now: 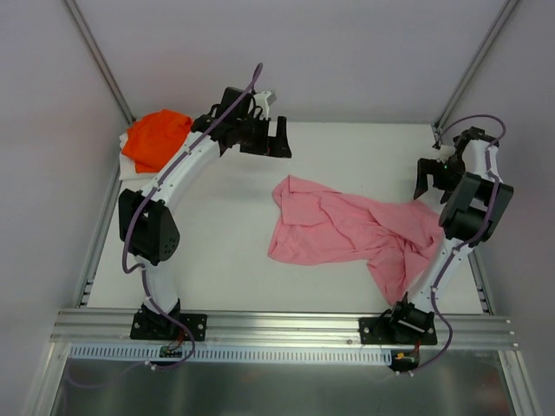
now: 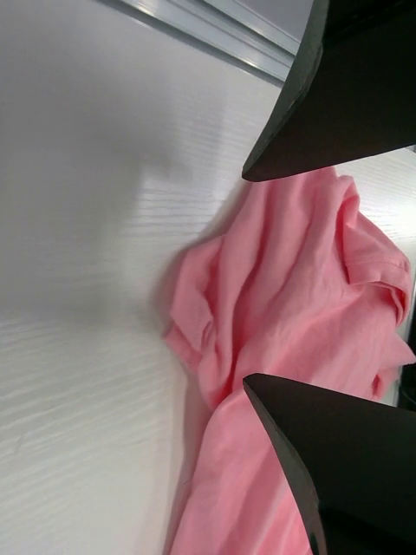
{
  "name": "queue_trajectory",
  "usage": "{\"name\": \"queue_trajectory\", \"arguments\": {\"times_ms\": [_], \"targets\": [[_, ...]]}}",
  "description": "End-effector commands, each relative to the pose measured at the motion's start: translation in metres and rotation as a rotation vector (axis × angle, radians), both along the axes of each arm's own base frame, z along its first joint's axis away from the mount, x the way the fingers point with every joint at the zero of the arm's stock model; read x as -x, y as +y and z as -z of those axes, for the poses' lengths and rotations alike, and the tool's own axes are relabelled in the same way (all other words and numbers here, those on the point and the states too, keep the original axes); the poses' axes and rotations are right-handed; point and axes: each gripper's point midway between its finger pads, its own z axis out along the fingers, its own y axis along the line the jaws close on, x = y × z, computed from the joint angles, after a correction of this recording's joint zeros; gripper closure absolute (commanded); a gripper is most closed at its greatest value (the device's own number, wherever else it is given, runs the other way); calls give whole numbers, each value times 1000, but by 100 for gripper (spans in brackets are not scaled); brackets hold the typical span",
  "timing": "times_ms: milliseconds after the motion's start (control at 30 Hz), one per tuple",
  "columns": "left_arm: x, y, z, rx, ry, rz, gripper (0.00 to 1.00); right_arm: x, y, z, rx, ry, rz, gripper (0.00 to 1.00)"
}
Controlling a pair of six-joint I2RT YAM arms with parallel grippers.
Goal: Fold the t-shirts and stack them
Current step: Flatten out the tshirt
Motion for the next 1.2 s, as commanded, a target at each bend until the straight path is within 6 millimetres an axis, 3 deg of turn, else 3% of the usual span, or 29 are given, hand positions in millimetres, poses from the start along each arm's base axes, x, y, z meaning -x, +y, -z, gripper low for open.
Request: {"name": "queue_trajectory", "arguments": {"times_ms": [0, 200, 467, 733, 833, 867, 967, 1000, 1167], "targets": [[-2, -3, -1, -9, 28, -32, 1, -22, 1, -24, -12, -73, -26, 0], [-1, -7, -3, -28, 26, -52, 1, -22, 4, -14, -43, -45, -53, 0], [3, -8, -4, -38, 28, -61, 1, 5, 15, 2, -78, 21, -60, 1], [3, -10, -8, -36, 8, -48, 1, 9, 16, 9, -76, 30, -53, 3], [4, -9, -11, -38, -2, -42, 1, 8, 17, 12, -84, 40, -45, 17], [3, -9, -11, -40, -4, -44, 1, 8, 17, 13, -88, 44, -43, 44], [4, -9, -13, -39, -9, -43, 1, 8, 17, 17, -86, 58, -32, 94], [3, -9, -14, -38, -12, -42, 1, 10, 16, 19, -84, 64, -29, 100], [4, -11, -12, -32, -5, -42, 1, 2, 13, 13, -69, 22, -26, 100]]}}
